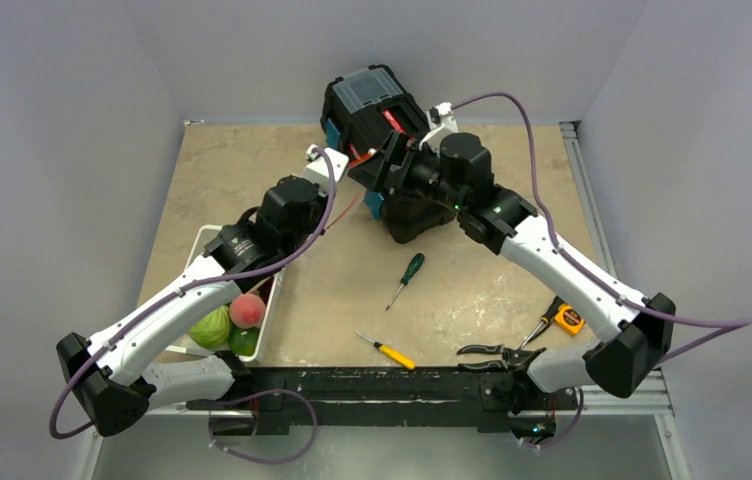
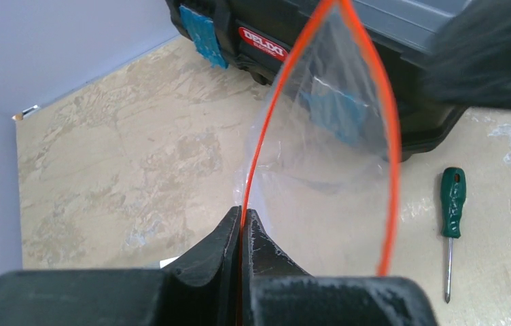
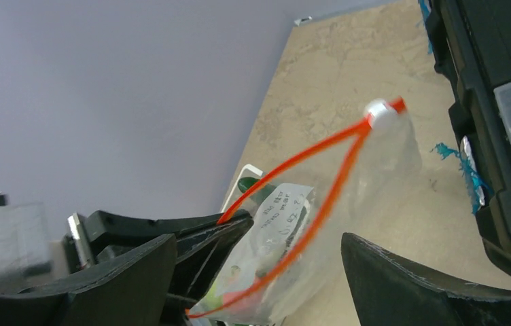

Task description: Place the food in the zip-top bag and seal the zipper

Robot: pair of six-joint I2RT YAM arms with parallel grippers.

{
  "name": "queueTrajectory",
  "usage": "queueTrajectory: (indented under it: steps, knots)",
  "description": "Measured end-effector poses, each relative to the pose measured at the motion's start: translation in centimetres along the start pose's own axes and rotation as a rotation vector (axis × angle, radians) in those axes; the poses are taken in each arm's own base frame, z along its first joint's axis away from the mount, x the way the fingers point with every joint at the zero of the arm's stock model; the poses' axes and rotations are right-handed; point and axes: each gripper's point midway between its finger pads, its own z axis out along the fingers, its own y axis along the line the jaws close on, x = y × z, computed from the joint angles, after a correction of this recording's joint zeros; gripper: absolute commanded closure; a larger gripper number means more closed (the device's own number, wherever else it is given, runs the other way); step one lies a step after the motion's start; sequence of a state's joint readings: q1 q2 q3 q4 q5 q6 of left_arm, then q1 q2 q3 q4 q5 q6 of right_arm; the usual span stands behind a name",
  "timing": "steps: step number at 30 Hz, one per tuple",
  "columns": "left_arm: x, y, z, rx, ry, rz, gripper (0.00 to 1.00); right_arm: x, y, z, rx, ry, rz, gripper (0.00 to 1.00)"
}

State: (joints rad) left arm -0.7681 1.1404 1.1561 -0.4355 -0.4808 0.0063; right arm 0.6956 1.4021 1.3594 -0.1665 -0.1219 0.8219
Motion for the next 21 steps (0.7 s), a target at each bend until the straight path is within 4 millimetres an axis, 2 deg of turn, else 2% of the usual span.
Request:
queueTrajectory:
  steps: [5,9,13,18,21]
  knots:
    - [-0.1,0.8,-0.1,-0.046,-0.003,-0.025,1.0,-1.9,1.5,-2.4,-0.029,-0.072,-0.044,0.1]
    - [-0.1,1.1,-0.2,-0.066,-0.004,-0.041,1.0,-1.7,0.4,-2.8,0.011,-0.089,-0.024,0.12]
    - [-0.1,1.2,-0.2,-0.076,-0.004,-0.055,1.0,-0.5,-0.8,-1.3,0.055,-0.065,0.004,0.15]
    - [-0.1,1.2,-0.2,-0.078,-0.004,-0.062,1.0,3.3,-3.0,1.8,0.178,0.031,0.027,0.18]
    - [-0.1,1.2,-0.2,-0.078,-0.004,-0.062,1.0,5.2,-3.6,2.9,0.236,0.071,0.022,0.19]
